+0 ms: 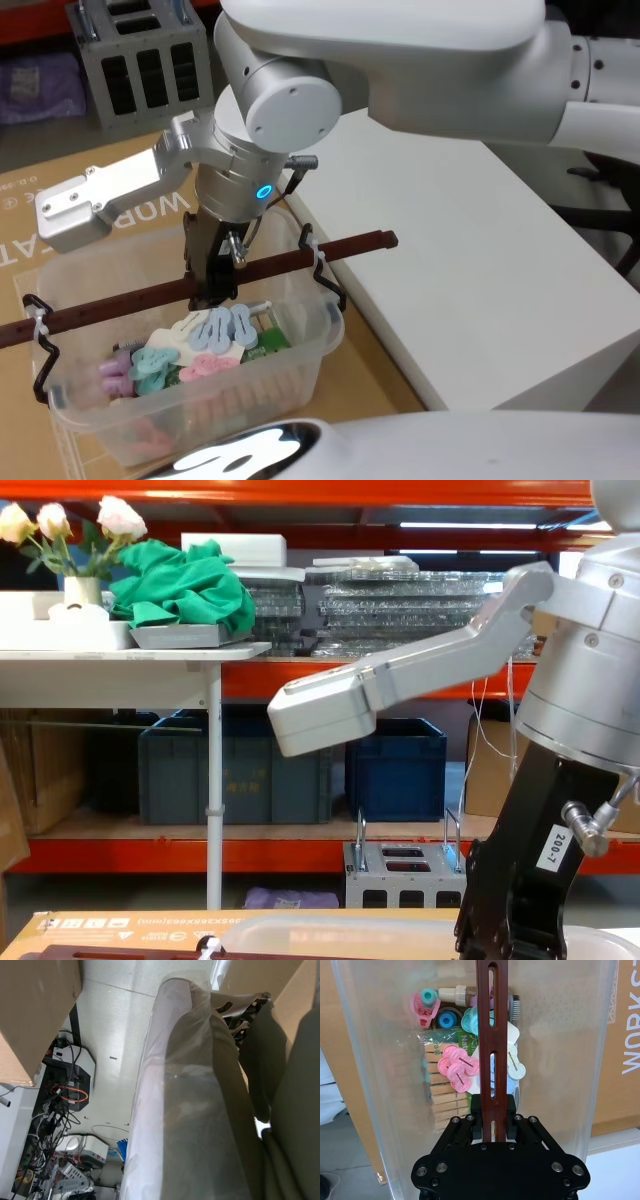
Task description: Use one hand to grasp the basket and place it at the designated location.
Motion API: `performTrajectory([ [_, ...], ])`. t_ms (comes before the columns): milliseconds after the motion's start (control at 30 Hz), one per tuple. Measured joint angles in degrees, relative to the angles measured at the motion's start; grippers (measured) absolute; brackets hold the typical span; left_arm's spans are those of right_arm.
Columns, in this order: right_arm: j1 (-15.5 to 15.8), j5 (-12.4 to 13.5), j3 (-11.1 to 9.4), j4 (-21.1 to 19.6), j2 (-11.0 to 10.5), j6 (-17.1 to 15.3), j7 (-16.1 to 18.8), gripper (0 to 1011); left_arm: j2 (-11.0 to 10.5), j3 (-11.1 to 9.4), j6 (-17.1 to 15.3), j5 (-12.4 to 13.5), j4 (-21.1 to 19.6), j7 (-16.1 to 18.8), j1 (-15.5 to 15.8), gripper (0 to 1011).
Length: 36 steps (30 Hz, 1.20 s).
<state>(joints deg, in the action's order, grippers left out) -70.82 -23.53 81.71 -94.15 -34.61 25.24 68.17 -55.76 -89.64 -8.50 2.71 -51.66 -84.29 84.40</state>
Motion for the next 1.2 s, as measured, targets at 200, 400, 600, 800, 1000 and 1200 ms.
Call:
performTrajectory([
  [200,-0.39,1.3,-0.91,-0.58,-0.97,0.45,0.02,238,0.0,0.0,0.0,0.0,0.0,0.0,0.0,0],
  [400,-1.14,3.33,-2.36,-2.13,-2.63,0.92,0.27,238,0.0,0.0,0.0,0.0,0.0,0.0,0.0,0],
  [600,-1.97,5.36,-4.02,-2.85,-4.06,0.68,0.77,238,0.0,0.0,0.0,0.0,0.0,0.0,0.0,0],
  [800,-3.04,8.26,-6.47,-2.7,-5.79,-0.55,1.5,238,0.0,0.0,0.0,0.0,0.0,0.0,0.0,0],
  [1000,-3.95,10.73,-9.15,-2.07,-7.84,-2.63,2.5,238,0.0,0.0,0.0,0.0,0.0,0.0,0.0,0],
  [1200,-4.69,12.15,-11.41,-0.83,-9.61,-5.31,3.63,238,0.0,0.0,0.0,0.0,0.0,0.0,0.0,0],
])
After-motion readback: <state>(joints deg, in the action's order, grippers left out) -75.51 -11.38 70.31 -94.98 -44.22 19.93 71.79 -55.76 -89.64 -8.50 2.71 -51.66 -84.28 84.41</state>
